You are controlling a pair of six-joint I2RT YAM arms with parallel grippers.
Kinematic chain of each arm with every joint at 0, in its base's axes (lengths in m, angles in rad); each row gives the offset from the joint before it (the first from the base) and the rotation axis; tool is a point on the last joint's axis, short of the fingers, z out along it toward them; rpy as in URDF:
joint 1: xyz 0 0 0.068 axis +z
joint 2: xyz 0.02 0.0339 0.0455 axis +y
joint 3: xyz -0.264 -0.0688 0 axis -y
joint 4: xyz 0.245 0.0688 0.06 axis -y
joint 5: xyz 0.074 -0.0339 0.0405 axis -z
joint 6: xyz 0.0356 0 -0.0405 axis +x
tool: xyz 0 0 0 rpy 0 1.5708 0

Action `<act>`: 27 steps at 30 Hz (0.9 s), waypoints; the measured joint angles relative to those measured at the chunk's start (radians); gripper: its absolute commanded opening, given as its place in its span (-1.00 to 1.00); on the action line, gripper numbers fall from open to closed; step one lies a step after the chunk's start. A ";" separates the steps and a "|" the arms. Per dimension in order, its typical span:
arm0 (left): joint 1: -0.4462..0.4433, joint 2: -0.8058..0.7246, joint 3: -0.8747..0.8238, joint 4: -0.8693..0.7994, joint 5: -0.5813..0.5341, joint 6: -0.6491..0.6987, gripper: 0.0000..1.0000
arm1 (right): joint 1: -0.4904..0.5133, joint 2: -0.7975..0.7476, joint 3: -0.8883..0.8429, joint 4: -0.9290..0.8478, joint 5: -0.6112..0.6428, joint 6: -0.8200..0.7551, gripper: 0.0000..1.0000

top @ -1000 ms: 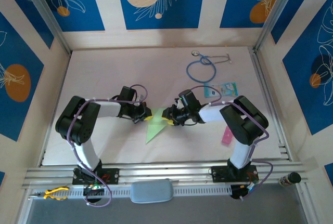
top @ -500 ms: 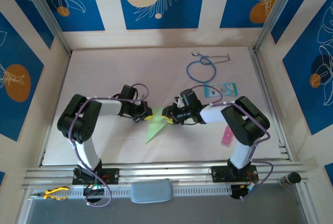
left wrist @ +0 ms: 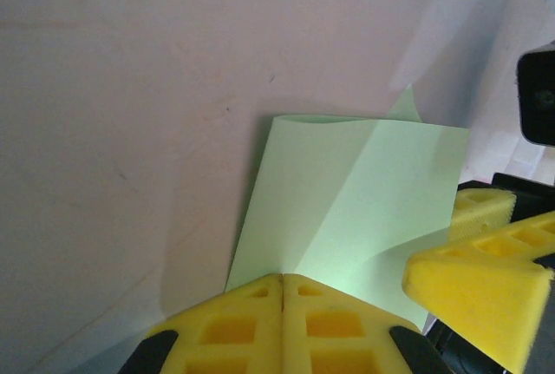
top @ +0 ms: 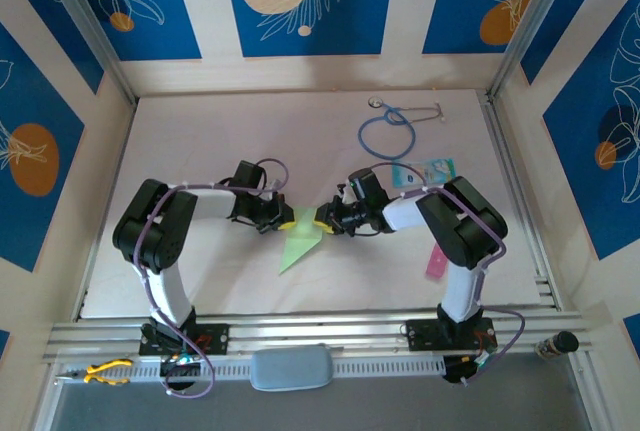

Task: Fold a paper plane with a square sheet of paper (pick it up from the middle)
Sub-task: Fold the wing for the fifth time at the center of the table.

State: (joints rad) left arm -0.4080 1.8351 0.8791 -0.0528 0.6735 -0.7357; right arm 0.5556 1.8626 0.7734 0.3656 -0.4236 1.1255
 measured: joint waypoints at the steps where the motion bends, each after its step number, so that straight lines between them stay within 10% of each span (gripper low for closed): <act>1: 0.000 0.000 0.001 -0.003 0.000 0.006 -0.84 | 0.000 0.002 0.000 0.002 -0.002 -0.002 -0.77; 8: 0.000 -0.060 0.002 -0.035 -0.013 0.022 -0.35 | 0.000 0.000 0.000 0.004 0.002 0.002 -0.97; 14: -0.024 -0.308 -0.026 -0.058 -0.102 0.114 -0.32 | 0.000 -0.076 -0.018 -0.033 0.085 0.076 -0.98; 27: -0.368 -0.549 -0.266 -0.042 -0.504 0.434 -0.09 | 0.031 -0.144 -0.056 -0.098 0.232 0.267 -0.98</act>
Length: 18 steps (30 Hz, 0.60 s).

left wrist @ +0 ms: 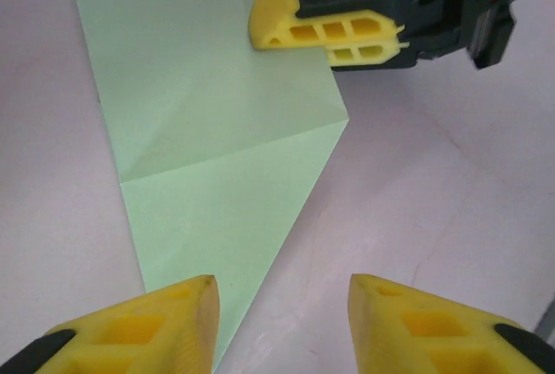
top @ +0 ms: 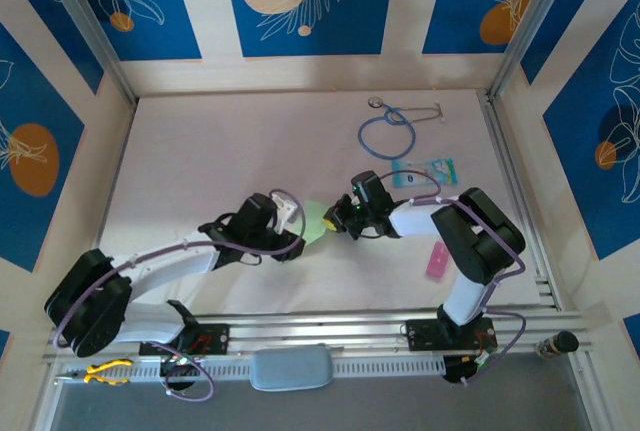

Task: Fold a paper plane with a square sheet of paper (pick it up from the middle)
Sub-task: Fold the wing for the fifth time at the center of the table.

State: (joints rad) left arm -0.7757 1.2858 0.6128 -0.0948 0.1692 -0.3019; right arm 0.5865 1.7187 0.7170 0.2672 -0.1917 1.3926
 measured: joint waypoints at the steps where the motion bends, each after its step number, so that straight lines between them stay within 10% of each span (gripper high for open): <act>1: -0.019 0.010 0.001 0.002 -0.026 0.018 -0.08 | 0.003 -0.008 0.000 -0.007 0.008 0.003 -0.98; 18: -0.223 0.212 0.098 -0.044 -0.406 0.166 -0.09 | 0.011 -0.023 0.009 -0.038 0.029 0.016 -0.98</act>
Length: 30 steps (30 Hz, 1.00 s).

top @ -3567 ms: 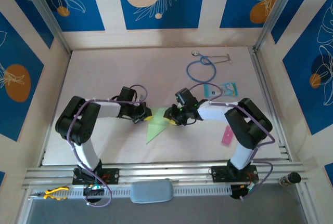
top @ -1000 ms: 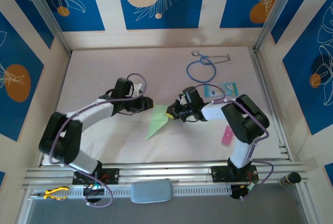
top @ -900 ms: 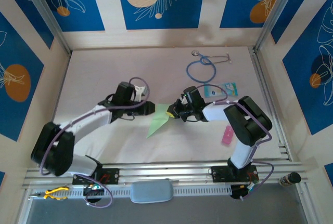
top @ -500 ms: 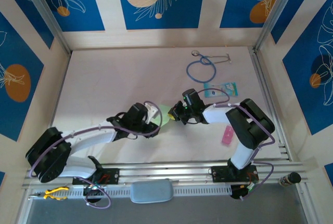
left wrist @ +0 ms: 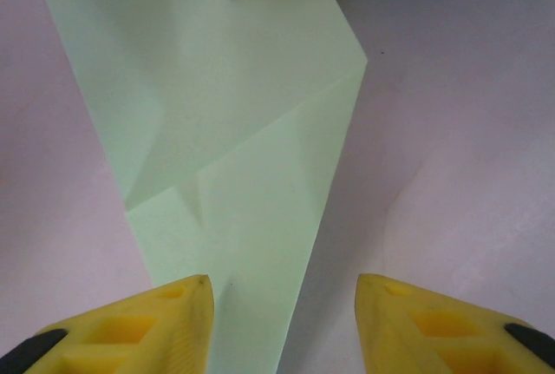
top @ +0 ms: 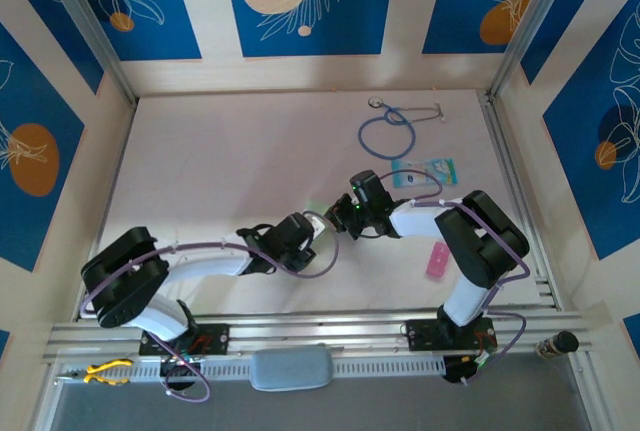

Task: Fold a paper plane with a square sheet of paper (pick it up from the middle)
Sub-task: Fold the wing for the fifth time at the center of the table.

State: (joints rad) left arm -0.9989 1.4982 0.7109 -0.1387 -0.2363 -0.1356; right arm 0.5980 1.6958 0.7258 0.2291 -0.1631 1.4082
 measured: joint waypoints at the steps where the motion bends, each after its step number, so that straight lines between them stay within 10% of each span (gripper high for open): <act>1: -0.003 0.006 0.003 -0.002 -0.013 0.003 -0.11 | 0.000 0.000 0.000 0.000 0.000 0.000 -0.98; 30: -0.014 0.030 0.004 -0.012 -0.116 0.065 -0.39 | 0.000 -0.019 0.001 -0.010 0.006 0.000 -0.98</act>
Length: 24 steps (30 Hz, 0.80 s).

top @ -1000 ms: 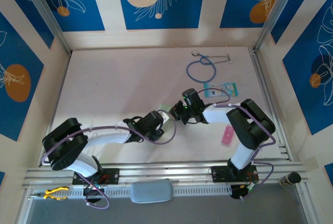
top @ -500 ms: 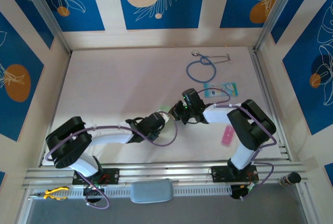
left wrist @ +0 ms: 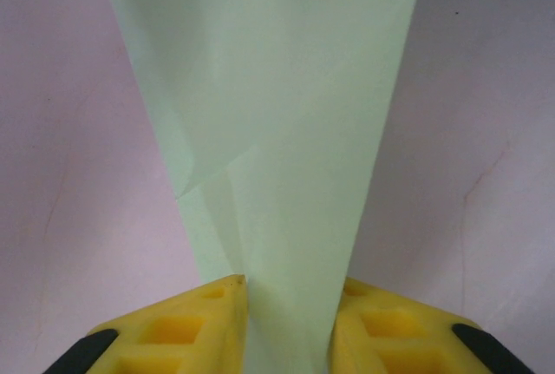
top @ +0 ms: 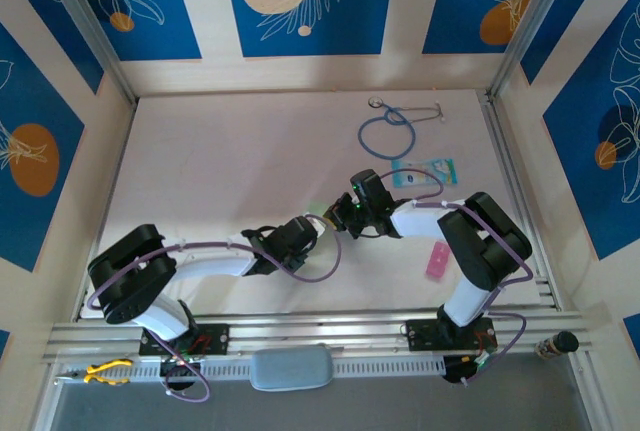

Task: Fold a paper plane with a square sheet of paper (pick it up from the middle)
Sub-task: Fold the wing for the fifth time at the center of the table.

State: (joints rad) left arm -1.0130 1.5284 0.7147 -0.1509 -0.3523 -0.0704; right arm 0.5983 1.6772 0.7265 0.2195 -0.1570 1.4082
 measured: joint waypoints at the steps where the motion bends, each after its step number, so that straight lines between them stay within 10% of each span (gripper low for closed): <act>1: 0.000 -0.001 0.000 0.000 0.000 0.000 -0.39 | 0.000 0.000 0.000 0.000 0.000 0.000 -0.98; 24: 0.000 -0.027 -0.001 0.013 0.004 0.002 -0.52 | 0.000 0.011 0.000 0.003 -0.003 0.000 -0.98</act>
State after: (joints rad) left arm -1.0130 1.5017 0.7136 -0.1383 -0.3485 -0.0685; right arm 0.5983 1.6882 0.7265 0.2226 -0.1604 1.4082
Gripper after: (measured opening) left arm 0.257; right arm 0.045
